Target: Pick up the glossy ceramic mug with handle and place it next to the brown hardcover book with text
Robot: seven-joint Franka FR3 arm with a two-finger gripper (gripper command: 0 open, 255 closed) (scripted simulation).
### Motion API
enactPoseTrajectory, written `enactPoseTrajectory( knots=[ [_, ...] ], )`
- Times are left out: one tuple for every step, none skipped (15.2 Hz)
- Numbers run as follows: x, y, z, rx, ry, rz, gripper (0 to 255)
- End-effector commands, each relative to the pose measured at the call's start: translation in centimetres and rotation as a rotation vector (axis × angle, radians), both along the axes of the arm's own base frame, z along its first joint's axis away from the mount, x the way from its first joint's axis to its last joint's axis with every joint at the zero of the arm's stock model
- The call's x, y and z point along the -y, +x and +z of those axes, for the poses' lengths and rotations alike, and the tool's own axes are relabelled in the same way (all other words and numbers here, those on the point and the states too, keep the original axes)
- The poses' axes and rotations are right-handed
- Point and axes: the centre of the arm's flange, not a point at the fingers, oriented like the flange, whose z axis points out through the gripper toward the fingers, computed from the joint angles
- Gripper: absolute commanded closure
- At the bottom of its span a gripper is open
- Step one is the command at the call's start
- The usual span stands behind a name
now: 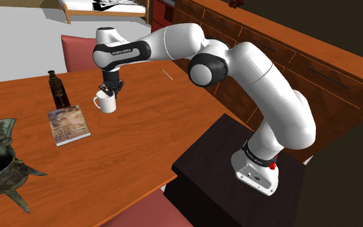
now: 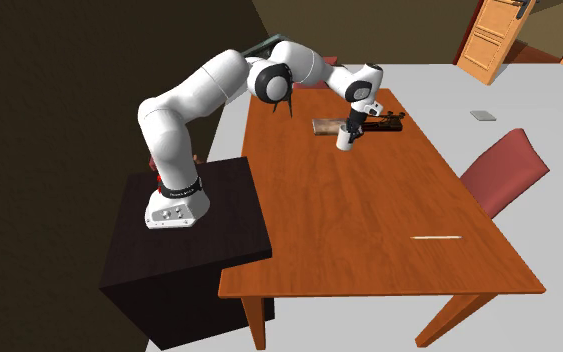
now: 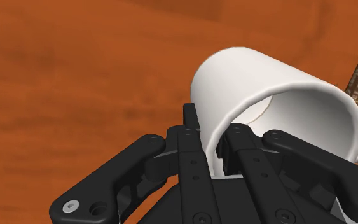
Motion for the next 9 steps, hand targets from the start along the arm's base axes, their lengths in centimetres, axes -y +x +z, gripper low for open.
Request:
enactPoseTrajectory(
  knots=[
    [0.0, 0.0, 0.0, 0.000, 0.000, 0.000, 255],
    [0.0, 0.0, 0.0, 0.000, 0.000, 0.000, 0],
    [0.0, 0.0, 0.0, 0.000, 0.000, 0.000, 0],
    [0.0, 0.0, 0.0, 0.000, 0.000, 0.000, 0],
    [0.0, 0.0, 0.0, 0.000, 0.000, 0.000, 0],
    [0.0, 0.0, 0.0, 0.000, 0.000, 0.000, 0],
    [0.0, 0.0, 0.0, 0.000, 0.000, 0.000, 0],
    [0.1, 0.1, 1.3, 0.000, 0.000, 0.000, 0],
    [0.2, 0.2, 2.6, 0.000, 0.000, 0.000, 0]
  ],
)
